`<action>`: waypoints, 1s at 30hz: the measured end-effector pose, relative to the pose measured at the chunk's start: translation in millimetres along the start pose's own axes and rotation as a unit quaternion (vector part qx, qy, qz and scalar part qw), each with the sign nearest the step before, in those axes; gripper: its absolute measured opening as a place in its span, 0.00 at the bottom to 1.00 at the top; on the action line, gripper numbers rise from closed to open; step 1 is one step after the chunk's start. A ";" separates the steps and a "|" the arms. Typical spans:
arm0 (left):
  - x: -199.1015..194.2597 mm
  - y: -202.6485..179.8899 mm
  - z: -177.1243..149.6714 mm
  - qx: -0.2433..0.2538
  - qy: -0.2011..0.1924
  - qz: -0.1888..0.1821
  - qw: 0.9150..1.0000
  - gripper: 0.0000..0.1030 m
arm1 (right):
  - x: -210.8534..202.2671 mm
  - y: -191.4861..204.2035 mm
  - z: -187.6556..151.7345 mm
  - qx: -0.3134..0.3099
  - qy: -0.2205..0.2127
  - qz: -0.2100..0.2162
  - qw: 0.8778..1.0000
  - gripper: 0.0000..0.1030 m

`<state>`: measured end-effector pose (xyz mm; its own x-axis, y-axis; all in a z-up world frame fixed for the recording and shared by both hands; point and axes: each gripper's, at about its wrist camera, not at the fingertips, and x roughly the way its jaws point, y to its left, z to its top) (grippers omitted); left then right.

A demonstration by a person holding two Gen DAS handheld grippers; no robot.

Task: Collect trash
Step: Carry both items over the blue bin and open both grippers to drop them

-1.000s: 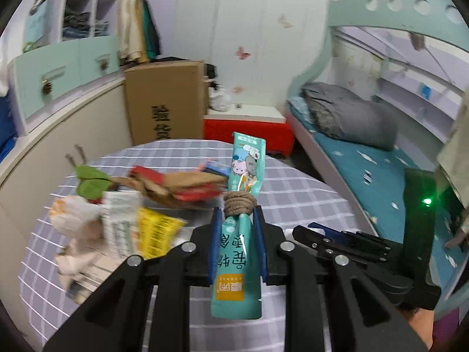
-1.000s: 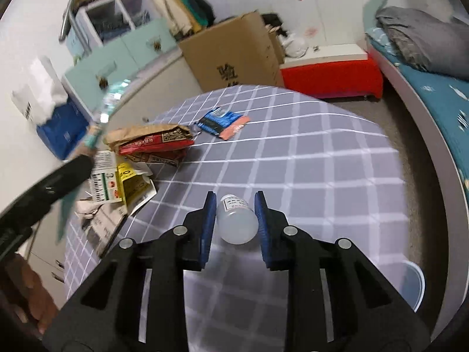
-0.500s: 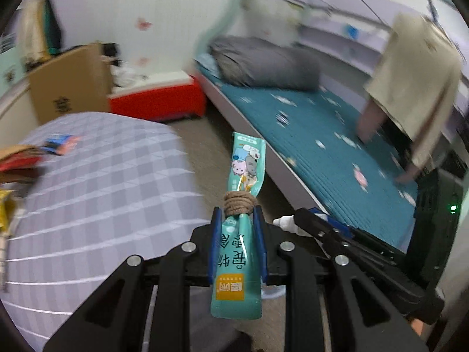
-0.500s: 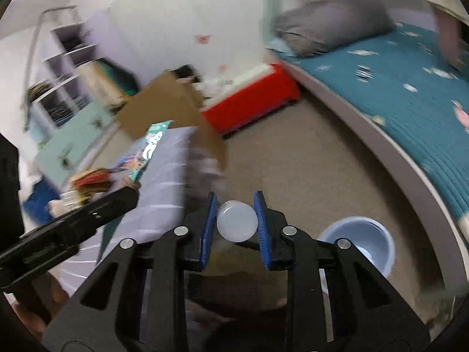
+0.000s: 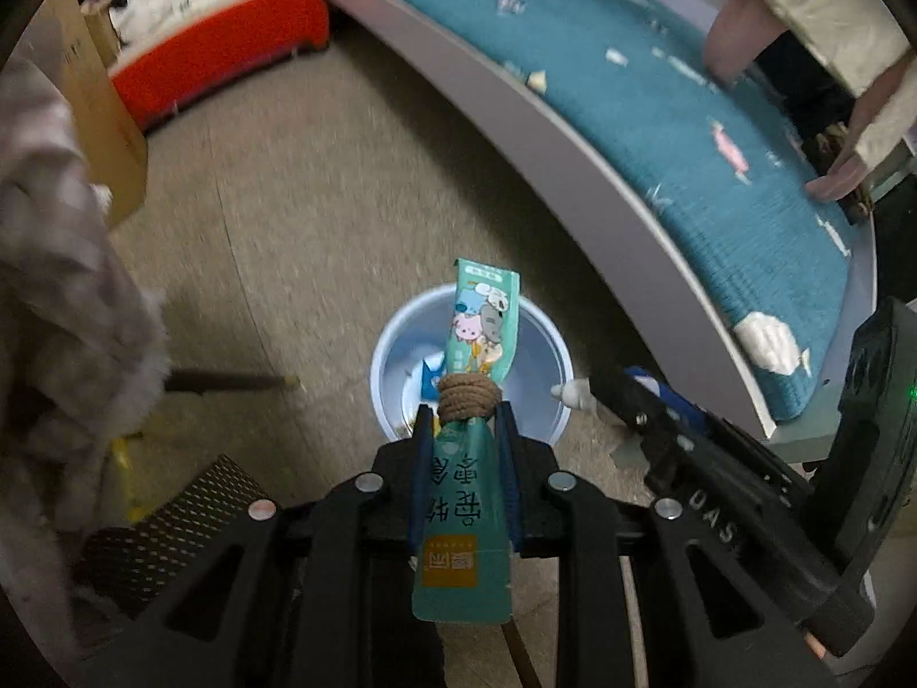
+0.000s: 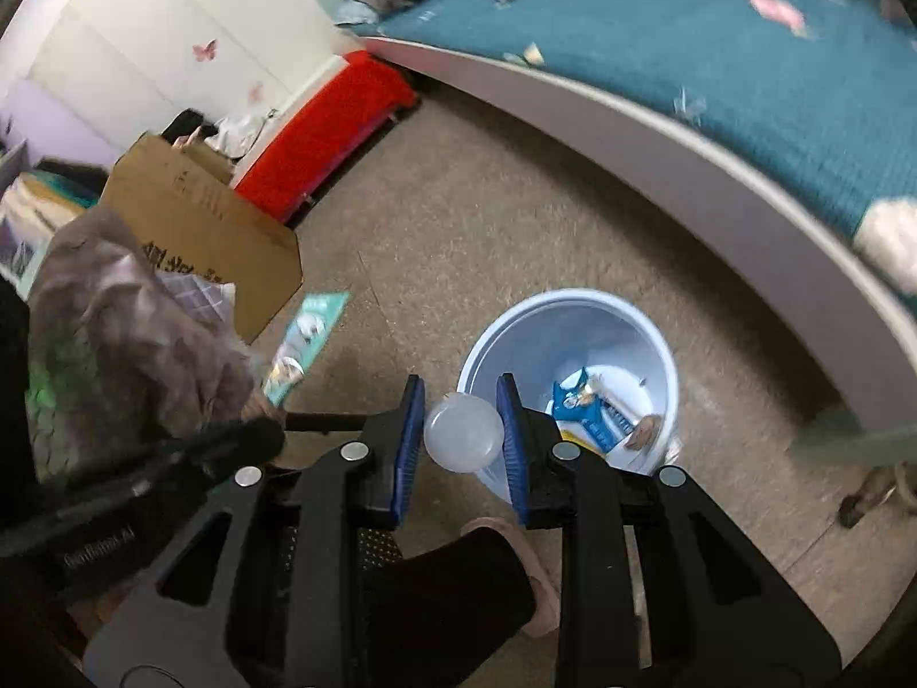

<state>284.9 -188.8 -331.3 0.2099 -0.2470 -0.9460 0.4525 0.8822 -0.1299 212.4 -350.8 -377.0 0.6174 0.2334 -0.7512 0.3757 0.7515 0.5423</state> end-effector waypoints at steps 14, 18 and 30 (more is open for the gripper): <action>81.9 14.5 5.4 -0.020 0.091 -0.021 0.995 0.20 | 33.8 -35.6 -13.6 0.046 0.023 -0.036 0.998 0.58; 99.3 11.3 3.9 -0.023 0.111 -0.024 0.993 0.20 | 32.7 -38.0 -16.1 0.050 0.023 -0.042 0.998 0.58; 86.8 -14.4 21.6 -0.010 0.079 -0.059 0.995 0.26 | -17.8 -39.9 -12.9 0.076 -0.094 -0.055 0.991 0.59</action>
<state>315.4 -231.7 -405.1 0.0172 -0.2860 -0.9581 0.4475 0.8591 -0.2484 177.5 -376.9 -390.2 0.6791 0.0245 -0.7336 0.5397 0.6607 0.5217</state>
